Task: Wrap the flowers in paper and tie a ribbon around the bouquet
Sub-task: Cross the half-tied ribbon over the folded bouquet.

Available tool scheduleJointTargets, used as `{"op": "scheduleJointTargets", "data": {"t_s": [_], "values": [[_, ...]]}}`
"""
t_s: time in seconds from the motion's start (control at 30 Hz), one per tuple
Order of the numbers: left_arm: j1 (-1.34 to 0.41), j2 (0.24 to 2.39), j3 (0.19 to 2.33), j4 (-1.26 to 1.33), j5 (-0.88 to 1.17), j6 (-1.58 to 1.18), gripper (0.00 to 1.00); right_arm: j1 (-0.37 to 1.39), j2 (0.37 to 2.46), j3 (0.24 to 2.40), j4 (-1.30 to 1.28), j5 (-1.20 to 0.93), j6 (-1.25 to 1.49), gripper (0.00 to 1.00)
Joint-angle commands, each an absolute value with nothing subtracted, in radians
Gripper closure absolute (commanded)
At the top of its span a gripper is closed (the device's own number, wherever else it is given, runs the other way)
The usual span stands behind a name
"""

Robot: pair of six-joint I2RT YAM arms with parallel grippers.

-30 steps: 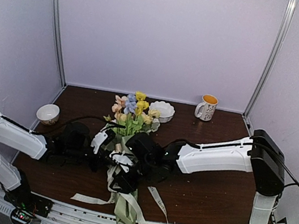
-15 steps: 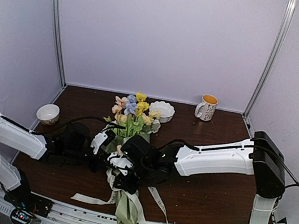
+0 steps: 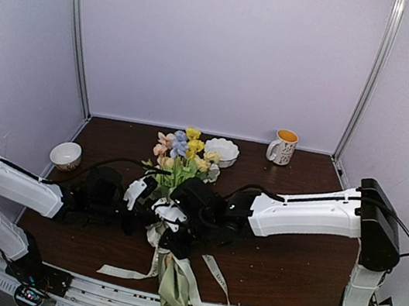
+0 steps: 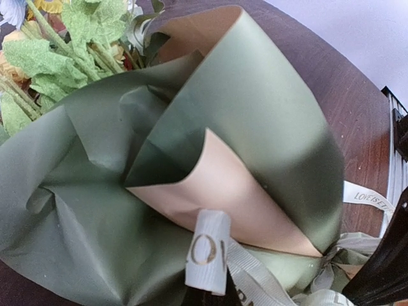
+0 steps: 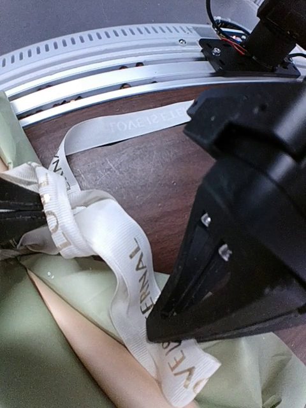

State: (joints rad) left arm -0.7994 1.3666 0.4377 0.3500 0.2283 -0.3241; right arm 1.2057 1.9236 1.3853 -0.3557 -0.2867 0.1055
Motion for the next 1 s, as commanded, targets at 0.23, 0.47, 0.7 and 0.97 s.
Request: {"op": "scheduleJointTargets", "data": {"t_s": [0.23,0.47,0.7,0.97], "values": [[-0.795,1.345,0.426,0.384,0.226,-0.318,1.0,1.163,1.874,1.395,-0.351,-0.271,0.192,0.92],[-0.795,1.344,0.426,0.382,0.224,-0.315,1.0,1.157,1.873,1.402,-0.394,-0.254,0.183,0.86],[-0.795,1.345,0.428,0.38,0.224,-0.316,1.0,1.15,1.867,1.416,-0.449,-0.232,0.173,0.86],[-0.795,1.341,0.429,0.374,0.222,-0.314,1.0,1.148,1.853,1.424,-0.49,-0.224,0.167,0.88]]}}
